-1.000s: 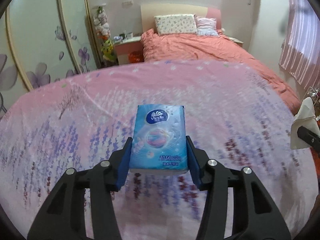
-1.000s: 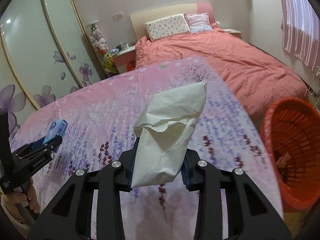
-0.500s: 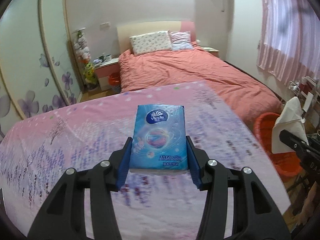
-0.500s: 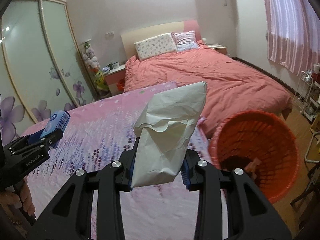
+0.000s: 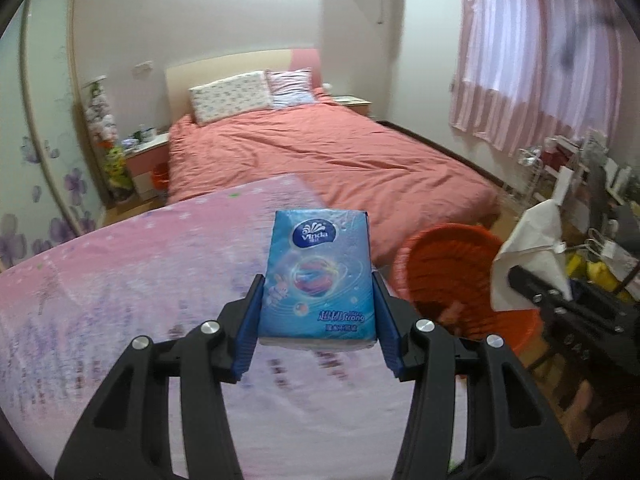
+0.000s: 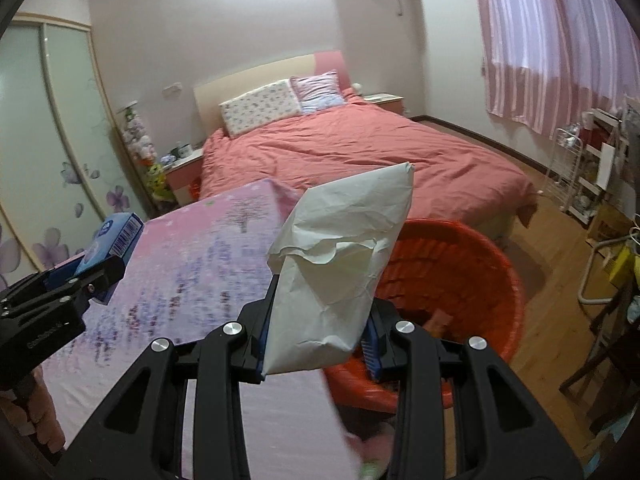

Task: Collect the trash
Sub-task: 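Carry the tissue pack and white paper in both tools over the orange basket, then open both tools to drop the tissue pack and paper into the basket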

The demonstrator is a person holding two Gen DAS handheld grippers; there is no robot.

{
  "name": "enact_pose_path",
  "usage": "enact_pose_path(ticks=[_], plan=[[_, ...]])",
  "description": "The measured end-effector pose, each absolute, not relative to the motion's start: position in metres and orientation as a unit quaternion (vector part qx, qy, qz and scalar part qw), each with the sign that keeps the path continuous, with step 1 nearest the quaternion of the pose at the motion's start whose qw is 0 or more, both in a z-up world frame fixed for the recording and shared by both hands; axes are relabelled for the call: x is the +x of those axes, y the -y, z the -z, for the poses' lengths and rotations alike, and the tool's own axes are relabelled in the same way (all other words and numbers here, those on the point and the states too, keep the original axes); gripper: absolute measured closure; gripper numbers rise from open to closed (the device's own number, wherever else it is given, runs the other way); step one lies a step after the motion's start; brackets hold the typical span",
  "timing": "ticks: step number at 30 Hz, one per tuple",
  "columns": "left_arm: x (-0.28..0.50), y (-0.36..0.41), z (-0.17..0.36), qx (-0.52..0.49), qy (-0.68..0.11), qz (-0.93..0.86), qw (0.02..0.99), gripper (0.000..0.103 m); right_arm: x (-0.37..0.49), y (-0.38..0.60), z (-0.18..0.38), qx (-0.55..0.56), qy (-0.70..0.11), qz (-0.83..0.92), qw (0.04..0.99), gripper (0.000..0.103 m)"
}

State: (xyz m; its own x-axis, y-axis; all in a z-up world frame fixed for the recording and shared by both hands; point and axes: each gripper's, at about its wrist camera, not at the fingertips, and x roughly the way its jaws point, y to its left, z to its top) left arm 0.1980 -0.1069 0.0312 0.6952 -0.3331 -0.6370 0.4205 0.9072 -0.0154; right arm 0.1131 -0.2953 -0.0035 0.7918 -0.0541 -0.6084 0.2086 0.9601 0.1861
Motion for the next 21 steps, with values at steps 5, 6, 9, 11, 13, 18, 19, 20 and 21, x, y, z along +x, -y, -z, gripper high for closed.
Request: enact_pose_path(ticks=[5,6,9,11,13,18,19,20,21], plan=[[0.194,0.151,-0.025,0.067,-0.333,0.248,0.907,0.053,0.115,0.319,0.011,0.122,-0.317,0.093,0.936,0.067],[0.194,0.161,-0.023,0.066,-0.335,0.257,0.904,0.053,0.115,0.325,0.013,0.124,-0.318,0.097,0.935,0.067],[0.195,0.186,-0.016,0.064,-0.341,0.281,0.895,0.053,0.117,0.338,0.019,0.127,-0.32,0.106,0.933,0.067],[0.195,0.2,-0.01,0.064,-0.345,0.292,0.89,0.053,0.118,0.345,0.023,0.129,-0.322,0.11,0.932,0.067],[0.198,0.214,-0.002,0.064,-0.35,0.303,0.884,0.053,0.121,0.353,0.027,0.13,-0.324,0.116,0.93,0.067],[0.208,0.24,0.015,0.069,-0.361,0.318,0.874,0.053,0.122,0.37,0.035,0.14,-0.326,0.124,0.927,0.067],[0.211,0.246,0.019,0.072,-0.362,0.319,0.873,0.053,0.124,0.374,0.037,0.143,-0.327,0.126,0.926,0.067],[0.212,0.25,0.022,0.074,-0.364,0.32,0.872,0.052,0.124,0.377,0.038,0.146,-0.327,0.127,0.925,0.067],[0.216,0.255,0.026,0.076,-0.367,0.322,0.869,0.052,0.126,0.381,0.04,0.15,-0.327,0.127,0.924,0.067]])
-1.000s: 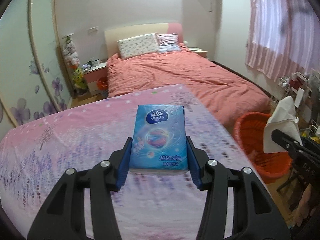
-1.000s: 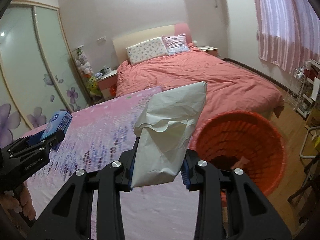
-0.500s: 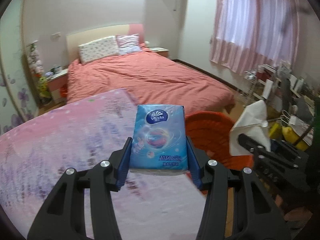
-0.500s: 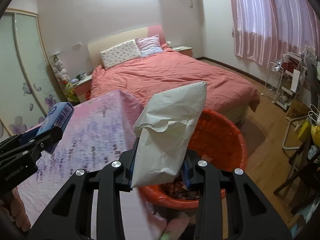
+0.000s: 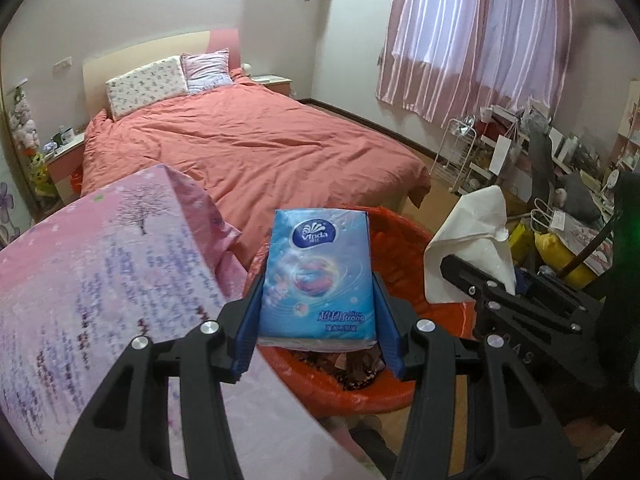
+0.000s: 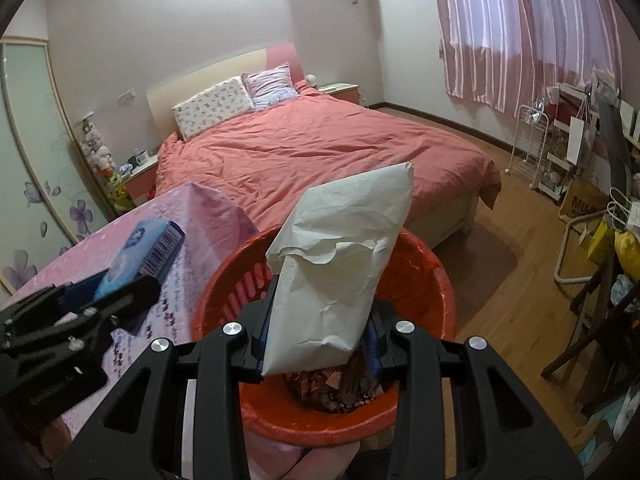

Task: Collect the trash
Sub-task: 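Open both tools to drop the tissue pack and paper into the basket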

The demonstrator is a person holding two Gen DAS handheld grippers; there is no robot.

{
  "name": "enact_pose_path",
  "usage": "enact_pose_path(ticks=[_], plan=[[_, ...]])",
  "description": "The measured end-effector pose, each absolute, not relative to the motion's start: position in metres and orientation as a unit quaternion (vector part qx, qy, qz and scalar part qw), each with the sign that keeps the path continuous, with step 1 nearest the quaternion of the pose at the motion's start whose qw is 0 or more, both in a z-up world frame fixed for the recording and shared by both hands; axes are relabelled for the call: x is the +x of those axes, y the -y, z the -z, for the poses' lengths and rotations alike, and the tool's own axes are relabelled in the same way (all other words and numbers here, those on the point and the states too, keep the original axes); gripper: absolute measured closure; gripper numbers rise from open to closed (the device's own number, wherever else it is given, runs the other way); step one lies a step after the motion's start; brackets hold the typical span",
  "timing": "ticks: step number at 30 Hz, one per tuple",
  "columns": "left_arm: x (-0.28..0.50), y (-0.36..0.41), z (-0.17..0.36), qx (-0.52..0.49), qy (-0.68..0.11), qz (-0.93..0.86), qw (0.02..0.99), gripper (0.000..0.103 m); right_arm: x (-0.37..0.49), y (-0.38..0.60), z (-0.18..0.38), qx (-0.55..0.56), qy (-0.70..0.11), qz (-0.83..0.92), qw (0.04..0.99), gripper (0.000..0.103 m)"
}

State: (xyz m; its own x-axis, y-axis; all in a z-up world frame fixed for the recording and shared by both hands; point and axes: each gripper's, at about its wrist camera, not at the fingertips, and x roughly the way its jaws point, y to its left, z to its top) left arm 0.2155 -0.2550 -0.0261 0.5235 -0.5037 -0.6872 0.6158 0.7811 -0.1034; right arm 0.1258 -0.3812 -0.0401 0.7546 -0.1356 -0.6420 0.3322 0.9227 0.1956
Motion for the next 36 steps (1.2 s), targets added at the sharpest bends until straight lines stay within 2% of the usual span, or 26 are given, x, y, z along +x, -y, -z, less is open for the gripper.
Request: enact_pose_path(ticks=[3,5,6,12,15,17,22,26,36], plan=[[0.225,0.263,0.037,0.079,-0.377,0.319,0.866,0.049,0.132,0.391,0.044,0.155,-0.325,0.12,0.925,0.063],[0.233,0.265,0.045,0.078,-0.383,0.313,0.866,0.04,0.134,0.395,0.047,0.156,-0.325,0.119,0.925,0.048],[0.236,0.265,0.048,0.077,-0.386,0.309,0.866,0.038,0.135,0.395,0.048,0.157,-0.324,0.12,0.925,0.045],[0.249,0.245,0.057,0.067,-0.395,0.273,0.874,0.034,0.125,0.393,0.049,0.165,-0.319,0.133,0.924,0.03],[0.244,0.227,0.05,0.069,-0.384,0.253,0.885,0.029,0.114,0.385,0.042,0.149,-0.308,0.146,0.928,0.02],[0.233,0.208,0.041,0.072,-0.366,0.234,0.898,0.022,0.102,0.379,0.035,0.149,-0.296,0.154,0.931,0.012],[0.199,0.16,0.018,0.083,-0.314,0.183,0.928,0.011,0.08,0.371,0.016,0.153,-0.262,0.177,0.936,0.003],[0.17,0.122,0.004,0.078,-0.289,0.146,0.943,0.004,0.056,0.353,-0.001,0.129,-0.232,0.206,0.942,0.002],[0.094,0.037,-0.009,0.057,-0.255,0.065,0.963,0.004,0.002,0.279,-0.023,0.017,-0.191,0.263,0.946,0.002]])
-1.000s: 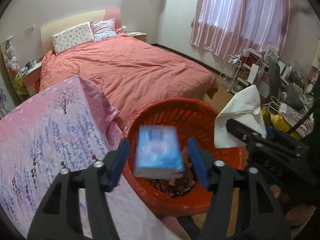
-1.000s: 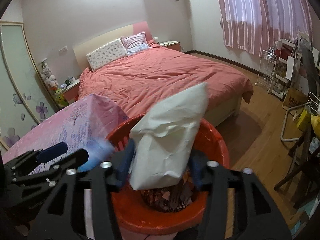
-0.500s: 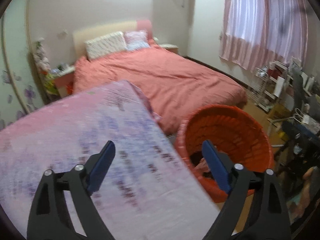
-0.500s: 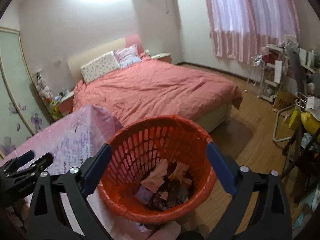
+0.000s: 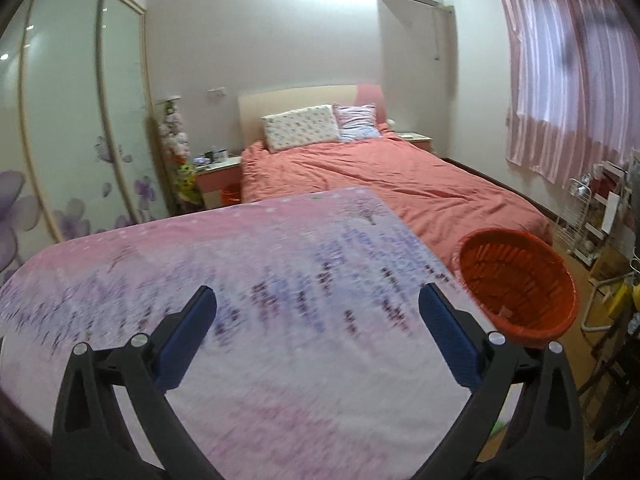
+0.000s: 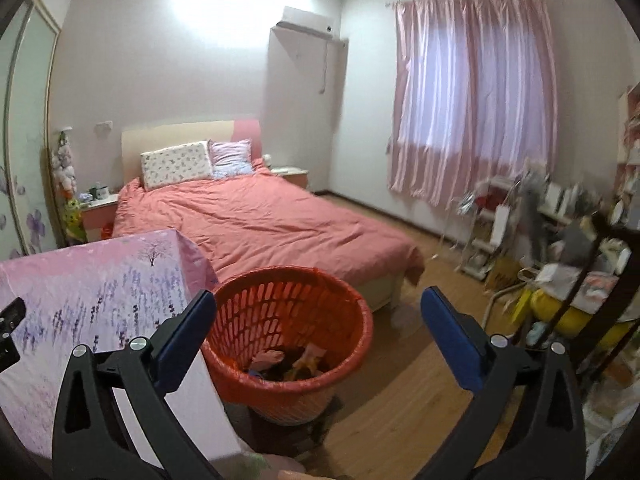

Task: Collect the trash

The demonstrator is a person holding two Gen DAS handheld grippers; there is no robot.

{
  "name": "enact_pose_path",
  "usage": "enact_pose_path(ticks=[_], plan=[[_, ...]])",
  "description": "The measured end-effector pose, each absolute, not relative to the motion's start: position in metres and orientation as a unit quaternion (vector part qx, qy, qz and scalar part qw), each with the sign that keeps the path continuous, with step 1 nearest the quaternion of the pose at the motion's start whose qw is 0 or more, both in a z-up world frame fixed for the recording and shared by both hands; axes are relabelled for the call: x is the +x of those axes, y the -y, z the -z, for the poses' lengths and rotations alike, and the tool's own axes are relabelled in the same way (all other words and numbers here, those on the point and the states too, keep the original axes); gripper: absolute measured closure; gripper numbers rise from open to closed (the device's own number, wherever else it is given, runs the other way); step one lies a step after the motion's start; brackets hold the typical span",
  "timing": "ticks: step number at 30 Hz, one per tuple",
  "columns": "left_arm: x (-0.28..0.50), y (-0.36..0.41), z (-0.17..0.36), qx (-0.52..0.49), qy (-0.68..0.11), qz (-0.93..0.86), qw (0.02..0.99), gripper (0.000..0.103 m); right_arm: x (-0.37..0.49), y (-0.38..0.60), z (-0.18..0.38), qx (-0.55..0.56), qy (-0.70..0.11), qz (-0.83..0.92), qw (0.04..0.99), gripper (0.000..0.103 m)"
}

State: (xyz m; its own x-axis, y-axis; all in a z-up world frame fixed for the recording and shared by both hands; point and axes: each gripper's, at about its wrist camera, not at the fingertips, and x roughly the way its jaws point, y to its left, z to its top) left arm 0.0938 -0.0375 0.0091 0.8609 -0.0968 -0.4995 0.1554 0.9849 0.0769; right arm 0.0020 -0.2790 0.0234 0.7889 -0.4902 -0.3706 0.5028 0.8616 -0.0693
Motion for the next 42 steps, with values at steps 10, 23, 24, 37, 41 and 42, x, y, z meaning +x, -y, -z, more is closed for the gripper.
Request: enact_pose_path(ticks=[10,23,24,37,41,42], plan=[[0.039,-0.001,0.002,0.034,-0.263,0.029,0.964,0.004,-0.033,0.235,-0.012,0.039,-0.184,0.25,0.95,0.002],[0.01,-0.008,0.015,0.025,-0.262,0.043,0.964,0.004,-0.033,0.22,0.005,0.047,-0.257,0.234,0.937,0.002],[0.01,-0.007,0.015,0.024,-0.264,0.044,0.963,0.004,-0.035,0.218,0.007,0.049,-0.26,0.234,0.936,0.002],[0.009,0.006,0.014,0.03,-0.27,0.058,0.961,0.004,-0.039,0.219,0.011,0.062,-0.277,0.245,0.927,0.002],[0.008,0.011,0.011,0.033,-0.267,0.054,0.961,0.004,-0.039,0.221,0.012,0.062,-0.281,0.25,0.924,0.002],[0.008,0.012,0.011,0.033,-0.267,0.054,0.961,0.004,-0.039,0.222,0.012,0.063,-0.282,0.25,0.924,0.002]])
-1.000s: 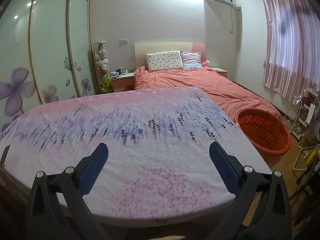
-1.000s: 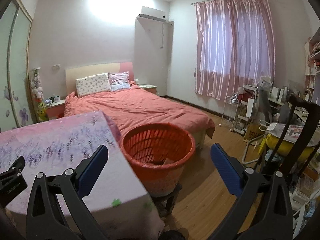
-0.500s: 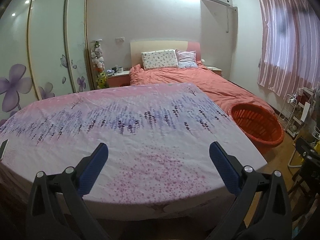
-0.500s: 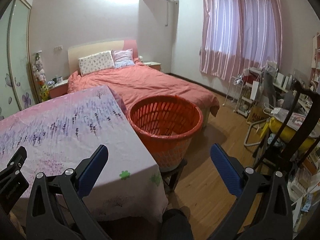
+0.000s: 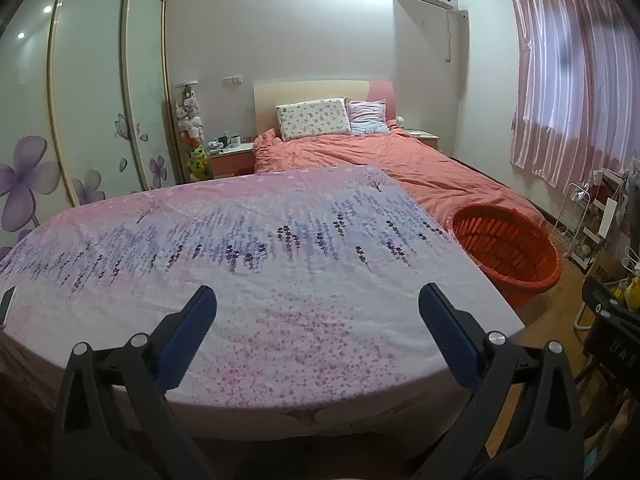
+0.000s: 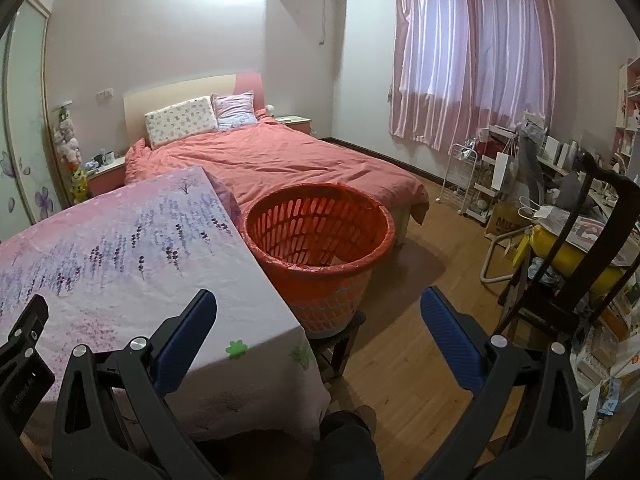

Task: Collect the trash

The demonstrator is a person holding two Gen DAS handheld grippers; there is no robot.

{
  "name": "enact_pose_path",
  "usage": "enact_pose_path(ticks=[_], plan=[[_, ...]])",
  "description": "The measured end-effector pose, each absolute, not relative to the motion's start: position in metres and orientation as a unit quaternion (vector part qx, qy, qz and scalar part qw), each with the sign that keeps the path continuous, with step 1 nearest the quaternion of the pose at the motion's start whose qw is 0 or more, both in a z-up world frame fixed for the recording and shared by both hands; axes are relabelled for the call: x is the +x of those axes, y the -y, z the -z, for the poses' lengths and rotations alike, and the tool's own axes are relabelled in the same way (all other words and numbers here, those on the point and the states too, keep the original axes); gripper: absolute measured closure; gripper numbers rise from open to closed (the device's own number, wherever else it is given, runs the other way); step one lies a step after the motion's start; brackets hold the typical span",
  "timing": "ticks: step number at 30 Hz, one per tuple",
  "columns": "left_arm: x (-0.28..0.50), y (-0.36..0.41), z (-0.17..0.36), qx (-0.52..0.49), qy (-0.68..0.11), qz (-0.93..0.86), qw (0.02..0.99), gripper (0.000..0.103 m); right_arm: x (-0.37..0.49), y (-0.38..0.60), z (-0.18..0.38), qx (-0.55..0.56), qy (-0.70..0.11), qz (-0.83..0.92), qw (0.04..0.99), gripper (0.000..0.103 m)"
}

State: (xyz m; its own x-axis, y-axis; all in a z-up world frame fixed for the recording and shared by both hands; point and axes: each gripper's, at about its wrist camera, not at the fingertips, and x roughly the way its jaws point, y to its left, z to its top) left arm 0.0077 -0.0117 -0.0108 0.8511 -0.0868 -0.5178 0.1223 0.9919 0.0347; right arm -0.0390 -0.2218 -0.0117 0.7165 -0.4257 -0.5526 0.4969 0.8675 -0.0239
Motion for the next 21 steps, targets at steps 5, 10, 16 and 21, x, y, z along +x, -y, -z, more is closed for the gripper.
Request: enact_pose_path(ticks=[5,10,16,21], plan=[[0.006,0.013,0.008,0.036,-0.264,0.05,0.963,0.004,-0.041,0.223,0.009,0.068,-0.28,0.248,0.925,0.002],[0.003,0.015,0.002,0.039,-0.256,0.035,0.965,0.004,-0.043,0.222,0.005,0.065,-0.275,0.247,0.927,0.002],[0.003,0.015,-0.003,0.038,-0.253,0.02,0.966,0.004,-0.042,0.221,0.004,0.066,-0.273,0.246,0.928,0.002],[0.003,0.012,-0.007,0.037,-0.25,0.007,0.967,0.004,-0.041,0.221,0.001,0.068,-0.27,0.246,0.929,0.002]])
